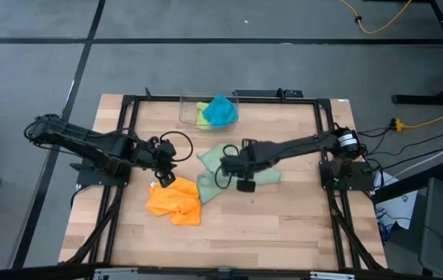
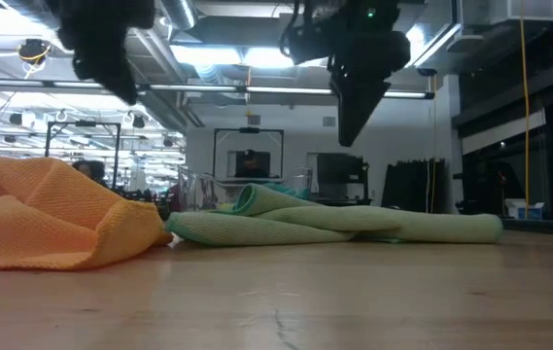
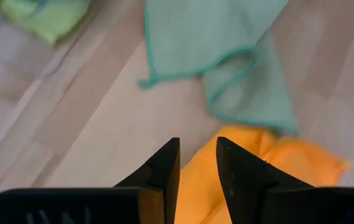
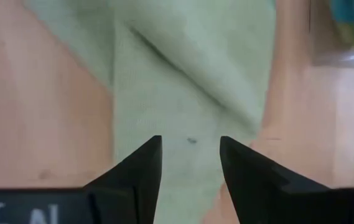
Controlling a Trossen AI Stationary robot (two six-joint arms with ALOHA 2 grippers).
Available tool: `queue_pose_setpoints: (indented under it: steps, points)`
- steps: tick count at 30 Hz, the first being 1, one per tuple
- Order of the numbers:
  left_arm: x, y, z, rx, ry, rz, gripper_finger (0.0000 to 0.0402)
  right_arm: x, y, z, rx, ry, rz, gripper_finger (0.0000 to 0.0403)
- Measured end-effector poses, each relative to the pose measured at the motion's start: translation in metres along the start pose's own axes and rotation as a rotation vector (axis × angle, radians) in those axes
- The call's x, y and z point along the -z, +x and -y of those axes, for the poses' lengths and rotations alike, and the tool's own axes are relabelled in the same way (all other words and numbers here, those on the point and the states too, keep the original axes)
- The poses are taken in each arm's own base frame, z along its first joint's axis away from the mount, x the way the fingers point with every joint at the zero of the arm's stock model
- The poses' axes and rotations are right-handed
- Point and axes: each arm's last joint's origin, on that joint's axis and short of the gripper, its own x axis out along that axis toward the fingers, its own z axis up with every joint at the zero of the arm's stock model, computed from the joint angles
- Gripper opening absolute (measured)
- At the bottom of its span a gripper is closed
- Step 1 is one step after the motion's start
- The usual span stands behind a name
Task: Fold microfiber towels
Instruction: Fold the green towel
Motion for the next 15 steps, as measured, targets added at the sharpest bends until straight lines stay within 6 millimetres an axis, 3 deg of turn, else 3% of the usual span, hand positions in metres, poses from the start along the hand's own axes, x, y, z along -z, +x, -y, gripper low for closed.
queue_pose_setpoints:
  steps: [6, 15]
  points:
    - [-0.01, 0.002, 0.007, -0.002, -0.051, 0.185, 0.0097, 0.011, 0.004, -0.029, 0.132, -0.039, 0.063, 0.0165]
    - [-0.012, 0.002, 0.008, -0.011, 0.073, 0.198, 0.0097, 0.014, 0.033, -0.057, 0.105, -0.012, 0.256, 0.0165]
